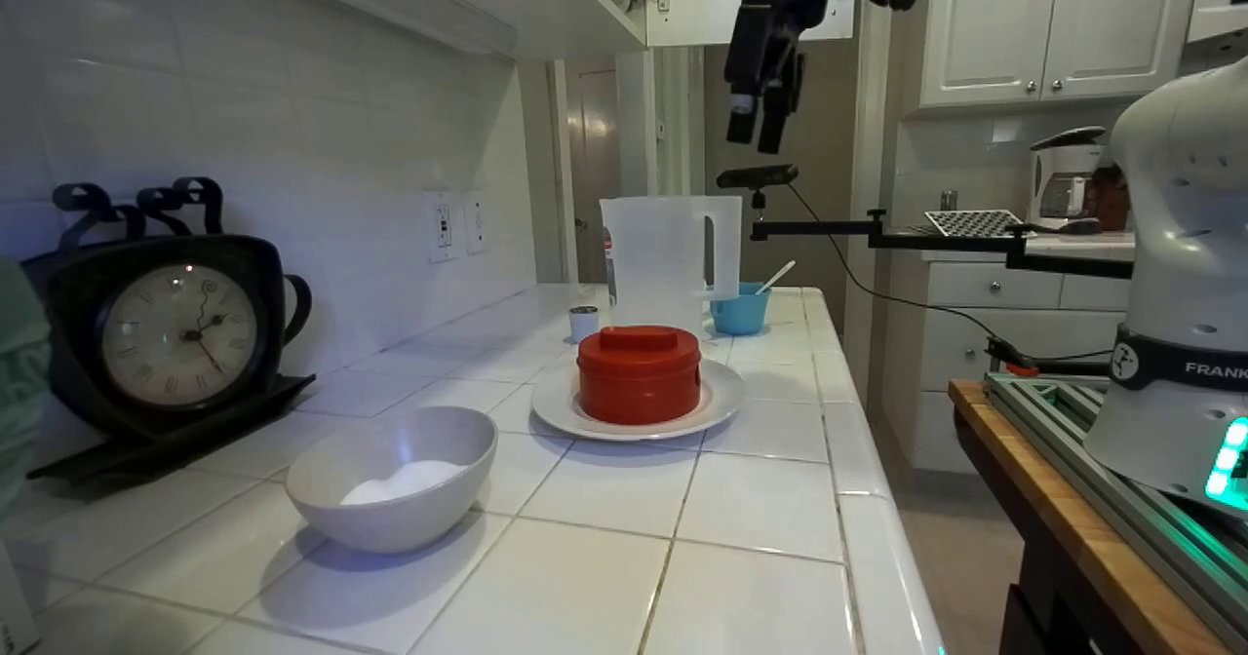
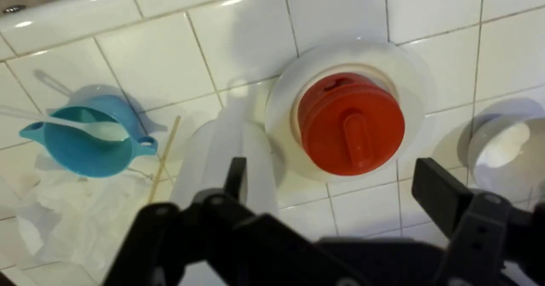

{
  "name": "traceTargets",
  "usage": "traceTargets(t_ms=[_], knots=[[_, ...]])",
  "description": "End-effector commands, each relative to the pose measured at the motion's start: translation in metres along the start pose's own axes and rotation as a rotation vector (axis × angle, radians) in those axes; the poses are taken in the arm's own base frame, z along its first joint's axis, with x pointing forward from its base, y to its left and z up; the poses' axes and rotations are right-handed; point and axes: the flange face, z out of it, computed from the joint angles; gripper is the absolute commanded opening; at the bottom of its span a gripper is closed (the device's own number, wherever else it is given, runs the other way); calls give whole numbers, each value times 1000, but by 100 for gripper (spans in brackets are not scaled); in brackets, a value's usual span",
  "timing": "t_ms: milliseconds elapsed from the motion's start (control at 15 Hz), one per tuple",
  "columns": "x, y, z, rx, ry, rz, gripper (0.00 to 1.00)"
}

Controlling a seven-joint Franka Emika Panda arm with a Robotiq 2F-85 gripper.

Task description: Pick up the object and put it in the jar

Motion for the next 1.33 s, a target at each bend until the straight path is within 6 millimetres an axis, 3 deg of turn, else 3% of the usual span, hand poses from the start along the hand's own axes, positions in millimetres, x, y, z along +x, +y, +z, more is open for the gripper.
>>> traceTargets(t_ms=[0,333,667,1067,1133,1267], knots=[[45,12,-6,-10,18,57,100],[110,38,-13,-6,109,103,100],[155,50,1,-7,209,81,100],[189,80,40,-19,267,138,100],[178,79,38,-12,255,131,100],[184,83,46,-13,257,140,100]])
